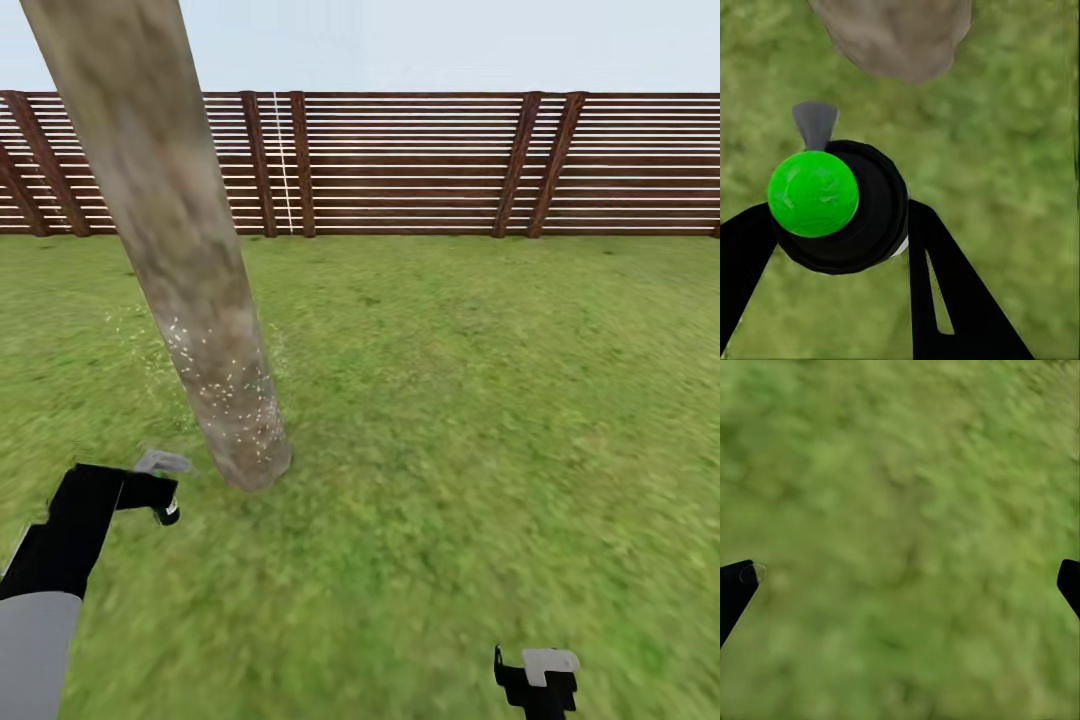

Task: In the garden, pick up the pesticide atomizer on the floor and spray pesticide onto both trees until each tree trunk is fully covered.

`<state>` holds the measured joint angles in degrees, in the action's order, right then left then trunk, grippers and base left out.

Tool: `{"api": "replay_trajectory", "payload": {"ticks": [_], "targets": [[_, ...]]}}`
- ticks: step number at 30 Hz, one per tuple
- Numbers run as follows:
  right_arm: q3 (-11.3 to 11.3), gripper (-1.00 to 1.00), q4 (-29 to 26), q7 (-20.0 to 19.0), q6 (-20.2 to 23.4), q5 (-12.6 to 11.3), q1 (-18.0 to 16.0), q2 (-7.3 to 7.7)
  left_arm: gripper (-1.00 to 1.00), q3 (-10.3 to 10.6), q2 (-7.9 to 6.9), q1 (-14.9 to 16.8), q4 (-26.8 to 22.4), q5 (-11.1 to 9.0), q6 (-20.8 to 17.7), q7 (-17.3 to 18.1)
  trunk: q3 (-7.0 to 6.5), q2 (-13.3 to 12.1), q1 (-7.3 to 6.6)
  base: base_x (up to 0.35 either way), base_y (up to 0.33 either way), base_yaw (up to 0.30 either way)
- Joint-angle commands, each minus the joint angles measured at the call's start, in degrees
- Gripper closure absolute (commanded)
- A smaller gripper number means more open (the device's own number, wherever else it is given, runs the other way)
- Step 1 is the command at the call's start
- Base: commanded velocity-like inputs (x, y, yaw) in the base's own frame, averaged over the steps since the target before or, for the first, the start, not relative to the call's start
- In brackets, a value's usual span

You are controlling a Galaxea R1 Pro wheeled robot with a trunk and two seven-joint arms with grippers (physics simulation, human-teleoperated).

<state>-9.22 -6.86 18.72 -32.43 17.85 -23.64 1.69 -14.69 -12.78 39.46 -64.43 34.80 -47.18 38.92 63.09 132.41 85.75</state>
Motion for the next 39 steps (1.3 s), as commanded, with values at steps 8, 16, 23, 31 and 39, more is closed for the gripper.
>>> {"api": "replay_trajectory", "payload": {"ticks": [8,16,23,31,39], "targets": [[0.72,-1.00,-0.31,-0.23,0.09,0.25,0.00,0.00,1.00,0.32,0.92,-8.31,-0.05,0.81,19.48,15.59,-0.01,0.00,0.00,-0.207,0.000,0.000],[9.23,-1.00,-19.80,-25.16,14.10,11.86,-0.82,0.19,1.00,4.56,1.09,-8.56,0.37,8.09,33.31,29.88,-0.01,0.00,0.00,-0.338,0.000,0.000],[9.37,-1.00,-27.61,-57.21,19.65,12.21,-5.44,0.91,1.00,18.14,1.58,-8.44,2.79,8.71,33.46,29.84,-0.01,0.00,0.00,-0.231,0.000,0.000],[15.00,-1.00,-29.29,-65.08,19.67,12.34,-5.98,0.35,1.00,20.21,2.20,-8.51,2.96,14.27,33.38,29.83,-0.01,0.00,0.00,-0.004,0.000,0.000],[17.81,1.00,-31.43,-70.02,19.69,12.35,-5.98,-1.60,1.00,22.19,7.27,-8.52,6.16,20.14,33.39,29.14,-0.01,0.00,0.00,0.000,0.000,0.000]]}}
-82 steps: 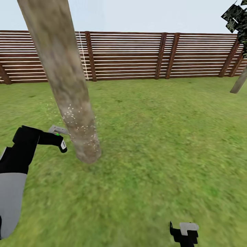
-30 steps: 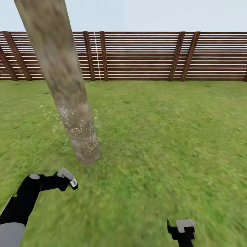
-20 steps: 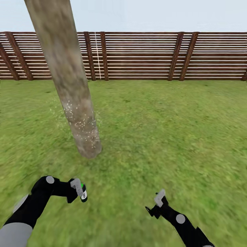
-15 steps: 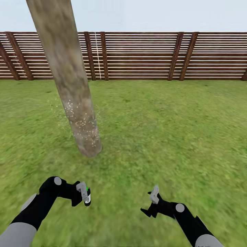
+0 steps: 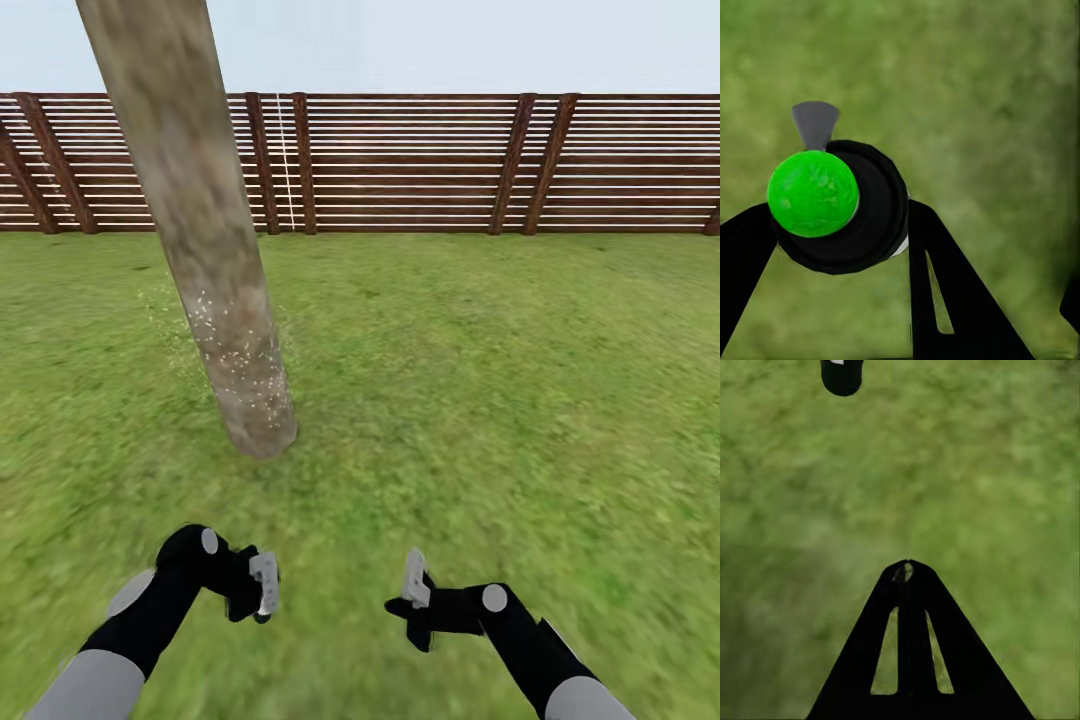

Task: In the garden, pick up the pesticide atomizer on the floor and spray pesticide onto both trees until each tree trunk is fully covered.

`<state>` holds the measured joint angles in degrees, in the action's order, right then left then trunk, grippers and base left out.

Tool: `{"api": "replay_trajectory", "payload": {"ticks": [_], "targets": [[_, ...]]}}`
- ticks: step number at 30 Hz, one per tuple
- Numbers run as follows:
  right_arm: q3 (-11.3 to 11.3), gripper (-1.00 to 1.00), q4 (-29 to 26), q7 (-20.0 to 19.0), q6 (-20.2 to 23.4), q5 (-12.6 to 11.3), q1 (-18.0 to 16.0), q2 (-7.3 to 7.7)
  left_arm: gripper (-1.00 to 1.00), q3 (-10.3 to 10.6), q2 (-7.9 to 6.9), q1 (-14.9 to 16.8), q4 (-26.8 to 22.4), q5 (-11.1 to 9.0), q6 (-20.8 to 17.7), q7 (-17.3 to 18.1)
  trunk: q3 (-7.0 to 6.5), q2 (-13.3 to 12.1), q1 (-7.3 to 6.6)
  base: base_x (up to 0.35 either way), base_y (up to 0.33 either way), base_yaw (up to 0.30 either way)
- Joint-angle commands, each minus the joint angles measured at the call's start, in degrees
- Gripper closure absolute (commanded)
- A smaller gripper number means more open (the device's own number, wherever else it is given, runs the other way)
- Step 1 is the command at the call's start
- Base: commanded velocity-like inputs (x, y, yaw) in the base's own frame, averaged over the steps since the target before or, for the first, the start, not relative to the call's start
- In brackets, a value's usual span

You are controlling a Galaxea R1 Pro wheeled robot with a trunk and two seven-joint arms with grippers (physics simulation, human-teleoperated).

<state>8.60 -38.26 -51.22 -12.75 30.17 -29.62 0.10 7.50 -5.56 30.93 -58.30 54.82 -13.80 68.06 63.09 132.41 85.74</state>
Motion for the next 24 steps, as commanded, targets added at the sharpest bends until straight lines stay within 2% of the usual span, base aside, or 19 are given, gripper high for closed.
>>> {"api": "replay_trajectory", "payload": {"ticks": [1,3,5,6,7,9,11,14,16,18,24], "targets": [[0.01,1.00,-1.16,-1.43,0.01,0.02,0.00,-0.55,1.00,0.30,1.39,0.01,0.60,1.52,0.01,-0.34,0.00,0.00,0.00,0.000,0.000,0.000],[0.02,1.00,-2.37,-2.36,0.01,-0.02,0.00,-1.99,1.00,0.61,3.53,0.01,0.97,2.24,0.00,-1.97,0.00,0.00,0.00,0.000,0.000,0.000],[0.02,1.00,-2.43,-2.46,0.01,-0.02,0.00,-2.95,1.00,0.70,4.83,0.01,1.17,2.31,0.00,-3.69,0.00,0.00,0.00,0.000,0.000,0.000],[0.02,1.00,-2.43,-2.47,0.01,-0.02,0.00,-3.12,1.00,0.95,5.10,0.01,1.60,2.36,0.00,-4.01,0.00,0.00,0.00,0.000,0.000,0.000],[0.02,1.00,-2.48,-2.48,0.01,-0.02,0.00,-3.44,1.00,2.37,5.32,0.01,2.75,2.43,-0.05,-4.25,0.00,0.00,0.00,0.000,0.000,0.000],[0.02,1.00,-2.53,-2.48,0.01,-0.02,0.00,-4.05,1.00,3.56,6.16,0.01,3.51,2.46,-0.06,-4.65,0.00,0.00,0.00,0.000,0.000,0.000],[-0.01,1.00,-2.59,-2.47,0.01,0.07,0.00,-4.20,1.00,4.05,6.77,-0.05,3.67,2.32,0.05,-5.07,0.00,0.00,0.00,0.000,0.000,0.000],[-0.06,1.00,-2.68,-2.43,0.01,0.22,0.00,-4.16,1.00,8.17,6.95,-0.07,3.95,2.08,0.01,-5.20,0.00,0.00,0.00,0.000,0.000,0.000],[-0.07,1.00,-2.80,-2.42,0.01,0.23,0.00,-4.08,1.00,8.74,7.29,-0.08,4.97,2.19,0.01,-5.21,0.00,0.00,0.00,0.000,0.000,0.000],[-0.14,1.00,-3.85,-2.46,0.01,0.24,0.00,-3.99,1.00,8.97,8.46,-0.08,6.20,2.56,0.07,-5.23,0.00,0.00,0.00,0.000,0.000,0.000],[-0.16,1.00,-4.29,-2.46,0.01,0.24,0.00,-3.97,1.00,10.54,8.90,-0.08,7.54,2.57,0.00,-7.86,0.00,0.00,0.00,0.000,0.000,0.000]]}}
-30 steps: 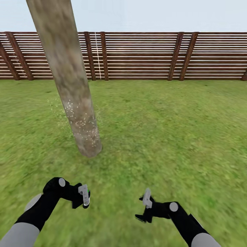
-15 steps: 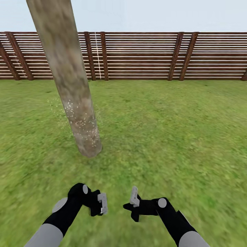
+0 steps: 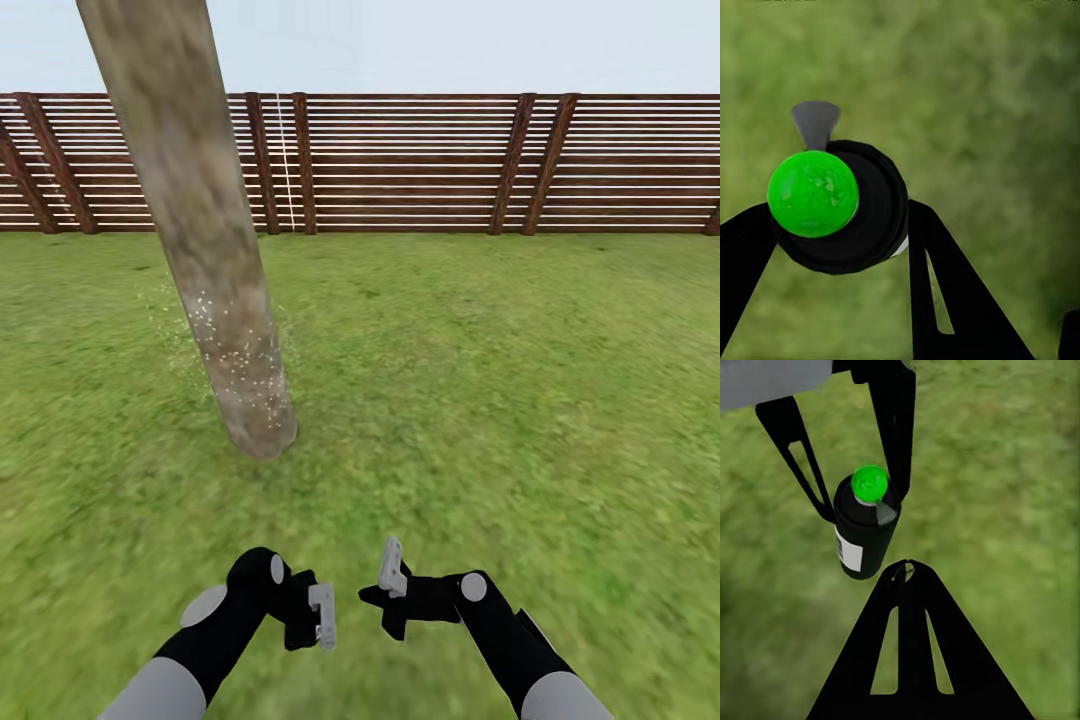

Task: In the garden, pick up the pesticide atomizer on the floor and spray pesticide onto both trees until each tree trunk is fully covered.

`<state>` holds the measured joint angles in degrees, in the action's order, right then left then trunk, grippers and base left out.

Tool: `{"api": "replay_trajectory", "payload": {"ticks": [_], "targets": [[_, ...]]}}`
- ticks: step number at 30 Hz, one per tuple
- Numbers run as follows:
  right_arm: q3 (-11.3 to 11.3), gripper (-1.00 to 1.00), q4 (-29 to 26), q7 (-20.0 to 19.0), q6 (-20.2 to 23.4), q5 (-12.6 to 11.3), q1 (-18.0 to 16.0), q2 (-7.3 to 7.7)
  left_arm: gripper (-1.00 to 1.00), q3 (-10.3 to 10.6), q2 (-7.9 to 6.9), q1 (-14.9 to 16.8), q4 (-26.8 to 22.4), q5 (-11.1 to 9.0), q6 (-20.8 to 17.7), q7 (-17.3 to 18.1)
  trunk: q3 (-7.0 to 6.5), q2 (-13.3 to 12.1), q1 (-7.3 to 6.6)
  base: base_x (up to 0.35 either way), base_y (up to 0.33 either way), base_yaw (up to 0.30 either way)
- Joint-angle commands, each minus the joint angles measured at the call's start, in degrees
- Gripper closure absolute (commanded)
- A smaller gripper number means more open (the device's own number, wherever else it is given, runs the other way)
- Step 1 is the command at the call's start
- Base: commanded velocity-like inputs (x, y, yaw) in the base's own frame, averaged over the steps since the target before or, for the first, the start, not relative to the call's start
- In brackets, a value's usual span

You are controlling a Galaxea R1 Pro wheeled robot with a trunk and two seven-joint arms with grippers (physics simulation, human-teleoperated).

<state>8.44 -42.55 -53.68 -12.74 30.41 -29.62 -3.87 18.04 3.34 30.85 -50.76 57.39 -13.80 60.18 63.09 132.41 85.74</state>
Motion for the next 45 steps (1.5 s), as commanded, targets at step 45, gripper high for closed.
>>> {"api": "replay_trajectory", "payload": {"ticks": [45], "targets": [[0.09,1.00,-1.22,-0.02,0.00,-0.09,0.00,-0.09,1.00,-0.54,2.77,0.18,-1.01,-3.75,0.28,0.02,0.00,0.00,0.00,0.000,0.000,0.000]]}}
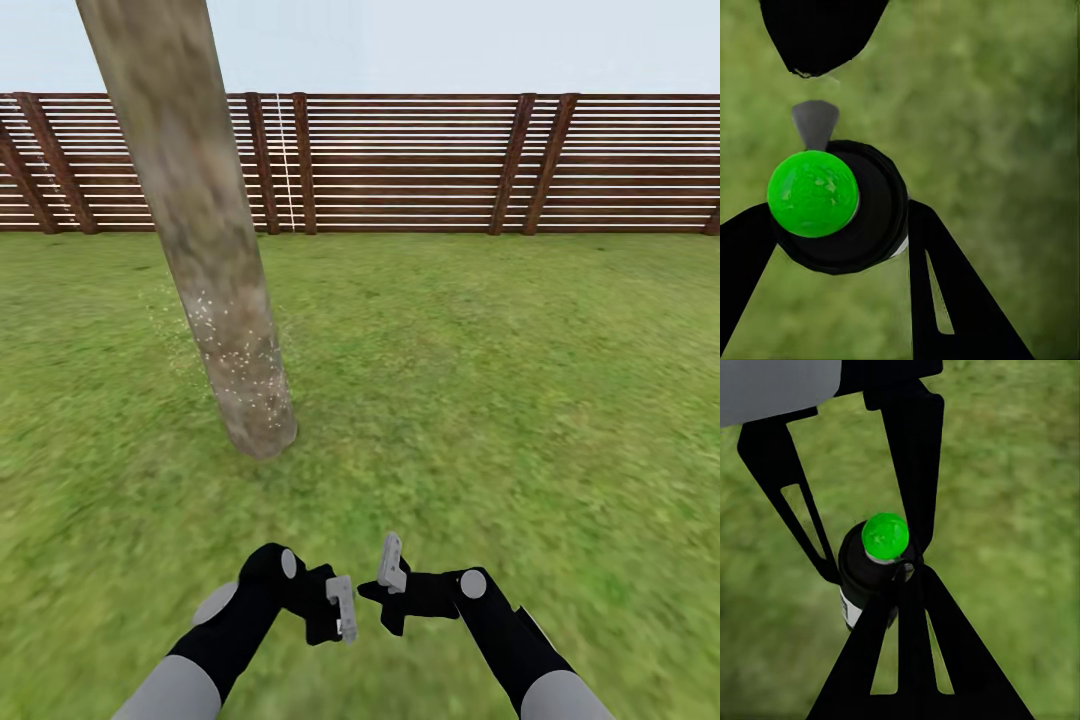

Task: In the garden, pick up the pesticide atomizer on the floor and spray pesticide onto both trees until each tree trunk is fully covered.

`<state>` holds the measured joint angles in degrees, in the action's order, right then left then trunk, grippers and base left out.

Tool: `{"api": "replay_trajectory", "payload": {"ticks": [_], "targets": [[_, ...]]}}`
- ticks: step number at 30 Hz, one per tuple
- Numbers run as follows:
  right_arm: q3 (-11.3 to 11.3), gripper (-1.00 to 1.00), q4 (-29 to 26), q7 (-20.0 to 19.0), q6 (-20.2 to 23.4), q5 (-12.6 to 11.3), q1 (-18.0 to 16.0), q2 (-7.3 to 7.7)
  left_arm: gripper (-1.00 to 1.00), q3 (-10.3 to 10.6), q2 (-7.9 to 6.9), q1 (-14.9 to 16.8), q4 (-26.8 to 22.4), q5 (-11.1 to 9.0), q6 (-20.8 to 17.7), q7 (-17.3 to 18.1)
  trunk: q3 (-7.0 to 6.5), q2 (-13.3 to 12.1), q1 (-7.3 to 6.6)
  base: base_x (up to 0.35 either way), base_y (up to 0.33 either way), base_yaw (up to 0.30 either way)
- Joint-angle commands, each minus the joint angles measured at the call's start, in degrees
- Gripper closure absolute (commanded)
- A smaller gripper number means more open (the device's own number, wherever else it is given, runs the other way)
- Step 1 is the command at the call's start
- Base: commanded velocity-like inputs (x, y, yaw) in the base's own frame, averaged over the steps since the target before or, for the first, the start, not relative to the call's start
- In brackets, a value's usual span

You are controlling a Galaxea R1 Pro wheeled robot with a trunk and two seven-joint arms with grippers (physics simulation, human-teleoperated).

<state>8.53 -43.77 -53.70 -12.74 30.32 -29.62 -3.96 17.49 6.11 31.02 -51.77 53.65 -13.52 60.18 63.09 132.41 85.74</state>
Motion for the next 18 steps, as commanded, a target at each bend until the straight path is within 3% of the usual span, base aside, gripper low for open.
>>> {"api": "replay_trajectory", "payload": {"ticks": [1,5,18], "targets": [[0.00,1.00,0.00,0.00,0.00,0.00,0.00,0.00,1.00,0.02,-0.03,0.00,0.00,-1.16,0.08,0.02,0.00,0.00,0.00,0.000,0.000,0.000],[0.00,1.00,0.00,0.00,0.00,0.00,0.00,0.00,1.00,0.08,-0.06,0.00,0.16,-3.36,0.23,0.02,0.00,0.00,0.00,0.000,0.000,0.000],[0.07,1.00,0.00,0.00,0.00,0.00,0.00,0.00,1.00,0.05,-0.55,0.27,0.81,-3.04,-0.04,-0.06,0.00,0.00,0.00,0.000,0.000,0.000]]}}
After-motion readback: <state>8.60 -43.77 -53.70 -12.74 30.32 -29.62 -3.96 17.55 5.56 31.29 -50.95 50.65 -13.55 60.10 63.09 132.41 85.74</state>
